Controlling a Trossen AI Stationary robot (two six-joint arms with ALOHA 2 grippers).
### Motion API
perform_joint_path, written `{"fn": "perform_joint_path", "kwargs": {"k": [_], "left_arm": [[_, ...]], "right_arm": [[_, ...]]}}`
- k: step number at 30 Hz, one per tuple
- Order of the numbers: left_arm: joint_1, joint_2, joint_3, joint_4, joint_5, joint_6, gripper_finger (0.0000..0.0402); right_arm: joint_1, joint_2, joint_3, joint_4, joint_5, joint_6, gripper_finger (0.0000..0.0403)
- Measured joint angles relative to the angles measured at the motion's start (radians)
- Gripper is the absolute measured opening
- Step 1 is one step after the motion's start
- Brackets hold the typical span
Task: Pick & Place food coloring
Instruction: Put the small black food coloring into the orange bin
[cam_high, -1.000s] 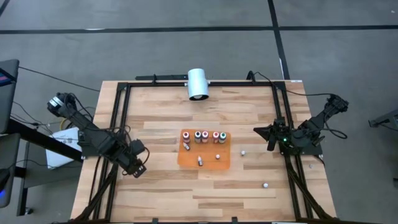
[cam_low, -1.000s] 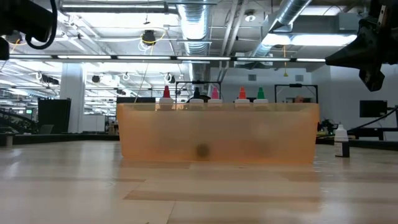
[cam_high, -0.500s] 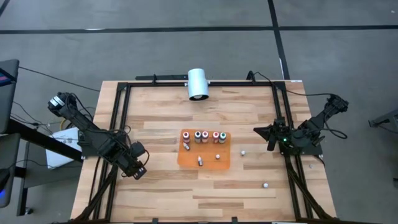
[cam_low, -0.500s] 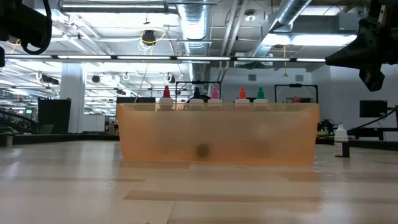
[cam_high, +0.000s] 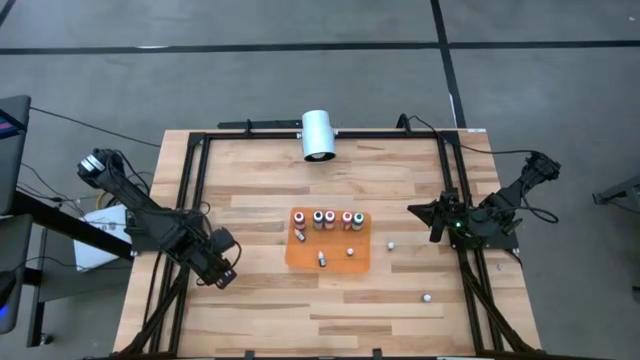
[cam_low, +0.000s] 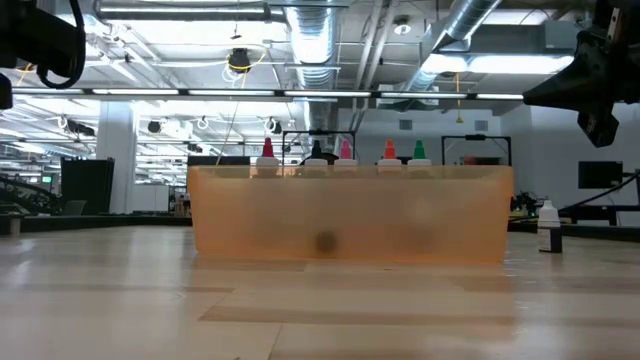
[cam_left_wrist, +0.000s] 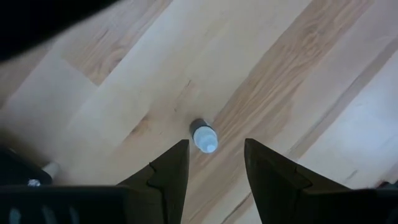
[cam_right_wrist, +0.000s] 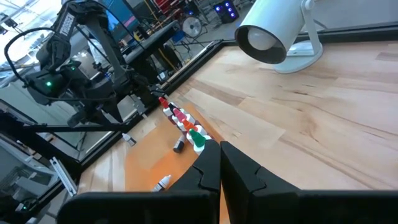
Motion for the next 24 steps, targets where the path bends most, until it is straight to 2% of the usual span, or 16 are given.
{"fn": "perform_joint_path", "kwargs": {"k": [16, 24], "left_arm": [[-0.009, 0.172, 0.000, 0.017, 0.017, 0.001, 0.0146], [-0.012, 0.196, 0.000, 0.039, 0.022, 0.000, 0.0146]], "right_arm": [[0.000, 0.000, 0.000, 0.000, 0.000, -0.001, 0.0001], [0.000, 0.000, 0.000, 0.000, 0.000, 0.000, 0.0001]]}}
